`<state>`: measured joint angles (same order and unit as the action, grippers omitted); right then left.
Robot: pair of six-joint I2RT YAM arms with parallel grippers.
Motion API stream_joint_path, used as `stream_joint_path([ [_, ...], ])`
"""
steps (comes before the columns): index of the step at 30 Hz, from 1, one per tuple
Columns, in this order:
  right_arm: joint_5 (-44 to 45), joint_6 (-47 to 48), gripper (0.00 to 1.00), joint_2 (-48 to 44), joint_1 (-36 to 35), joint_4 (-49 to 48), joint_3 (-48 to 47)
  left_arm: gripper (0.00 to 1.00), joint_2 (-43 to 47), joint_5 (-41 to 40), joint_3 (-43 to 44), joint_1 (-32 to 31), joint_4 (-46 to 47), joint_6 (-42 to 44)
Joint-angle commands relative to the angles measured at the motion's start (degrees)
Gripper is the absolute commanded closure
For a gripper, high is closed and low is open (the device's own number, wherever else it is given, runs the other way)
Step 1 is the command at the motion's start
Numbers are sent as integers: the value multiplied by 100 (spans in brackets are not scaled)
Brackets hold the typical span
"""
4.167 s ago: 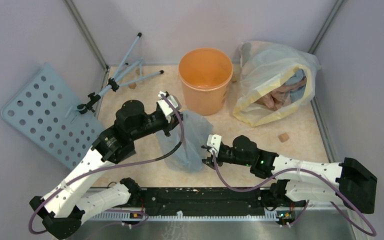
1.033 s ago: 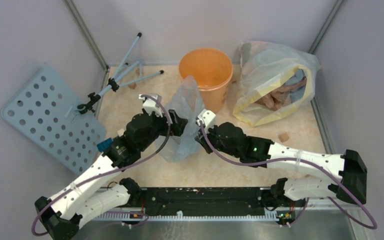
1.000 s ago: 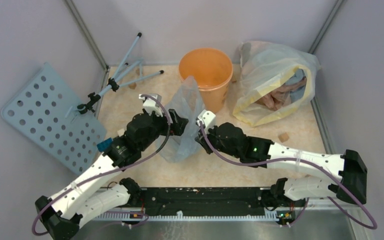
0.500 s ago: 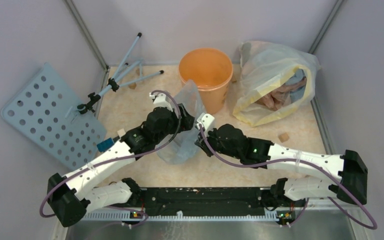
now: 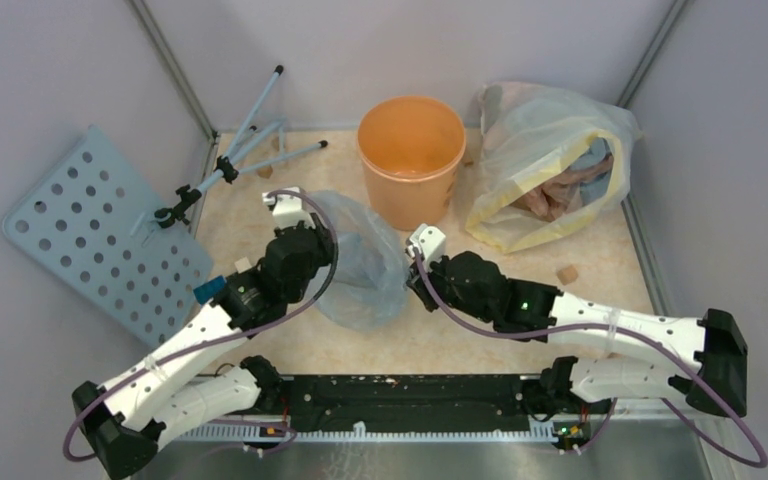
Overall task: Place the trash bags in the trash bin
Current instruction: Unfold the trash bag at the center of the board.
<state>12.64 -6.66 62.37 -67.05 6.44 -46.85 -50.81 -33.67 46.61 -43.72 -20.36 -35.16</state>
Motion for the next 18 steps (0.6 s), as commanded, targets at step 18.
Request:
stream_joint_path([
  [18,3305,-771,100,-533,143,794,-2,100,1494,1889,909,57,-1632,2066],
])
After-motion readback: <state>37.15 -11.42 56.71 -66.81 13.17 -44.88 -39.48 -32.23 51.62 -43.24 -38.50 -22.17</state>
